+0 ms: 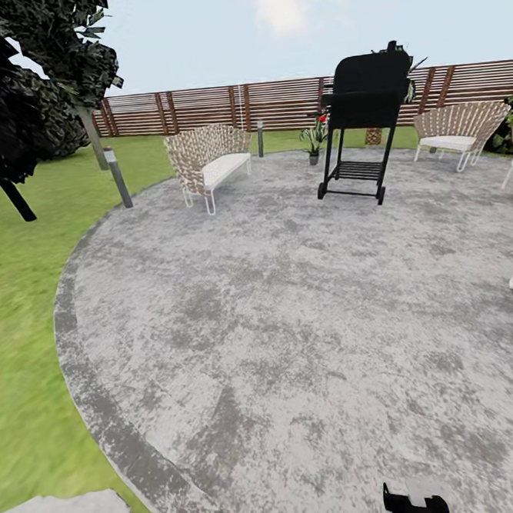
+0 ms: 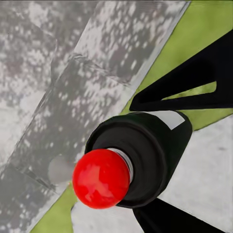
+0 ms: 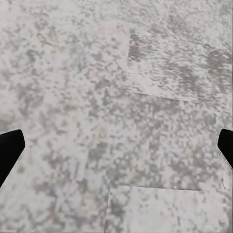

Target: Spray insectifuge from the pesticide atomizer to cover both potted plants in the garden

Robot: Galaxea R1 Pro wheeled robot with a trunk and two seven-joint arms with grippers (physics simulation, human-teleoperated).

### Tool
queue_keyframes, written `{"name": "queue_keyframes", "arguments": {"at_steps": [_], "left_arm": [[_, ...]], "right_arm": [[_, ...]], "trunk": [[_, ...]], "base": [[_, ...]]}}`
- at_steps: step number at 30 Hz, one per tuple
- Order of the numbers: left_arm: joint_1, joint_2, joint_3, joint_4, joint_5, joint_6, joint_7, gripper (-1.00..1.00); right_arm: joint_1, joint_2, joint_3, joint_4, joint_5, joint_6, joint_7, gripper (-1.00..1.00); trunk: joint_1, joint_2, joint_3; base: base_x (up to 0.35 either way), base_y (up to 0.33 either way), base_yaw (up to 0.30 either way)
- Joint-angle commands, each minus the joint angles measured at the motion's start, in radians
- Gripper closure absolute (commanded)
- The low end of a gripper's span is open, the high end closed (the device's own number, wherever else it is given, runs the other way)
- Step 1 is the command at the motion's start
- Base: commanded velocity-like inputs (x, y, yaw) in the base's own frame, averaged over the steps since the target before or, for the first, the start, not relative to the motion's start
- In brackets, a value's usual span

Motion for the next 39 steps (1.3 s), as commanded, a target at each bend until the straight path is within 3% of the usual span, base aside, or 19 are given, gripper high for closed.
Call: {"name": "queue_keyframes", "arguments": {"at_steps": [1,39], "left_arm": [[0.000,0.000,-0.008,0.000,0.005,-0.002,0.003,1.00],[0.000,0.002,-0.008,0.000,0.005,-0.002,0.003,1.00]], "right_arm": [[-0.001,0.000,-0.006,0.001,0.011,-0.003,-0.004,-1.00],[-0.001,0.000,-0.006,0.001,0.010,-0.003,-0.004,-1.00]], "trunk": [[0.000,0.000,-0.001],[0.000,0.000,-0.001]], "base": [[0.339,0.000,0.000],[0.339,0.000,0.000]]}}
